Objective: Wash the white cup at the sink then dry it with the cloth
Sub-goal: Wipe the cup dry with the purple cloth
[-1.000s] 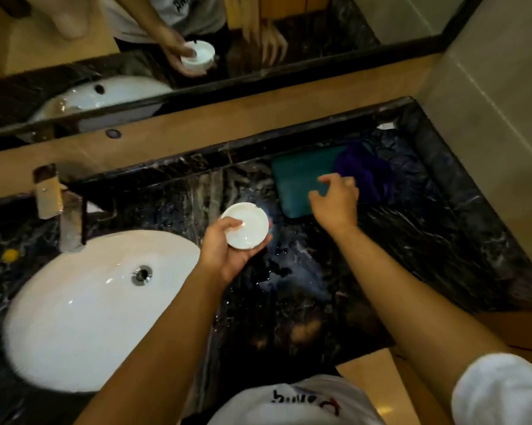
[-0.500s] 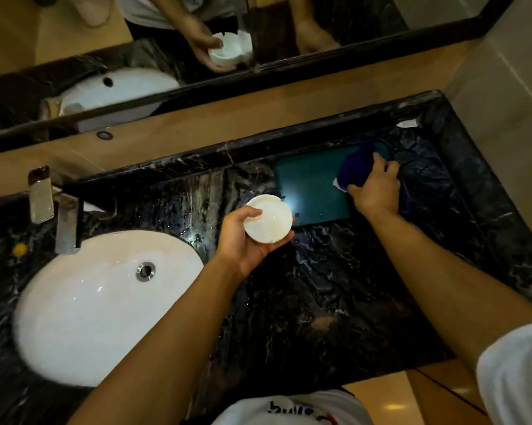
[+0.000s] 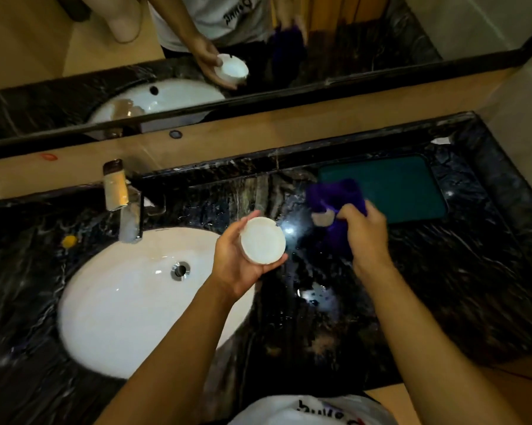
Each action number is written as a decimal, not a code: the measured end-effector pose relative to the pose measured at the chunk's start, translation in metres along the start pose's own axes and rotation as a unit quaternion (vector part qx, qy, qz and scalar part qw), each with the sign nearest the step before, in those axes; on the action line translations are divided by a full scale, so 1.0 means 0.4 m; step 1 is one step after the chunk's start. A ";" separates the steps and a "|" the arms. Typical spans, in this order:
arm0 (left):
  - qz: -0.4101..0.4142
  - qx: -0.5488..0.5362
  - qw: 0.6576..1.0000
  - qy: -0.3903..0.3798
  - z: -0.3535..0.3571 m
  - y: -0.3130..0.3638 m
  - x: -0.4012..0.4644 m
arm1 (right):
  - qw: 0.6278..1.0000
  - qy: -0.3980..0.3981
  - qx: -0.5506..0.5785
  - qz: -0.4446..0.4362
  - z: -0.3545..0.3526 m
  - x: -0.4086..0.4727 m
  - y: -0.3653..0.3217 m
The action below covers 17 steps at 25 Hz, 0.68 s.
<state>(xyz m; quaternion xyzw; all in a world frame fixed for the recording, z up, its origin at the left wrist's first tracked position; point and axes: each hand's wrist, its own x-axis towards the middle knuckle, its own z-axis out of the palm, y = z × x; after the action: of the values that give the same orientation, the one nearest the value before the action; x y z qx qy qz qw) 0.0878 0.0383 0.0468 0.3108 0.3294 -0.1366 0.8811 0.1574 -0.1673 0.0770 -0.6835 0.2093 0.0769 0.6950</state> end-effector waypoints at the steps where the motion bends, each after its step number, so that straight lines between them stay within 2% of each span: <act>1: 0.006 0.001 1.000 0.000 -0.039 0.022 -0.026 | 0.999 -0.032 -0.010 0.001 0.043 -0.063 0.006; 4: 0.020 0.011 1.000 -0.013 -0.161 0.095 -0.115 | 0.991 -0.120 -0.048 -0.019 0.184 -0.237 0.033; 8: 0.037 0.035 0.999 -0.011 -0.308 0.177 -0.234 | 0.963 -0.179 -0.198 -0.043 0.369 -0.411 0.124; 11: 0.072 0.068 0.995 0.020 -0.424 0.217 -0.299 | 0.937 -0.163 -0.306 -0.045 0.500 -0.505 0.171; 14: 0.094 0.089 0.991 0.031 -0.492 0.231 -0.354 | 0.923 -0.131 -0.354 -0.073 0.589 -0.576 0.198; 17: 0.116 0.157 0.979 0.062 -0.505 0.220 -0.375 | 0.939 -0.087 -0.328 -0.046 0.644 -0.621 0.222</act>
<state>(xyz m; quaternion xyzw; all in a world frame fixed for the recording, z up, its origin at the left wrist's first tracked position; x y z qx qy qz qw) -0.0850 0.2401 0.0677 0.4890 0.3195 -0.0635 0.8092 -0.0533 0.1351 0.0881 -0.8733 0.0794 0.1685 0.4502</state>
